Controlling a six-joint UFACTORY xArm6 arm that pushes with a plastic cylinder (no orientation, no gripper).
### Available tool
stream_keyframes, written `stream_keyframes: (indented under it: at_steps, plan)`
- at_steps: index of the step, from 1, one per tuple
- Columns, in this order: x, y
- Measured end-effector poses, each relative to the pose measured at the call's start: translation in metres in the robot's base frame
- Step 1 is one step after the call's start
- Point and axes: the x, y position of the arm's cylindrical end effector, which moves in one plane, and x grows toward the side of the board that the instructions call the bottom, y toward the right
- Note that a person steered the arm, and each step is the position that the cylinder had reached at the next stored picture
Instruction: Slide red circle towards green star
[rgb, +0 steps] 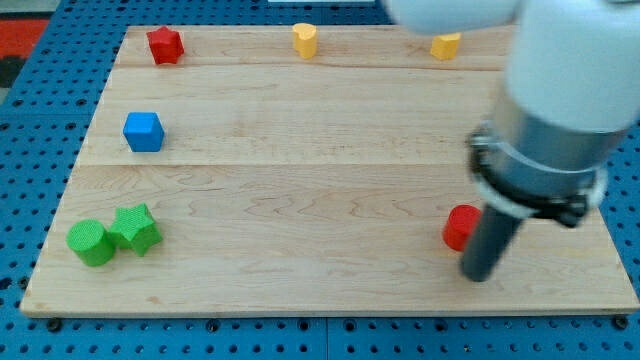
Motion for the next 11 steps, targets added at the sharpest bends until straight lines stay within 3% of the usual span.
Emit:
stream_keyframes:
  at_steps: [1,3,4,5,7,8,9,11]
  plan:
    - [-0.049,0.021]
    - [-0.053,-0.163]
    - [-0.057,-0.056]
    - [-0.023,-0.02]
    - [-0.014,-0.146]
    - [-0.018,-0.18]
    - [-0.03,-0.26]
    - [-0.041,-0.276]
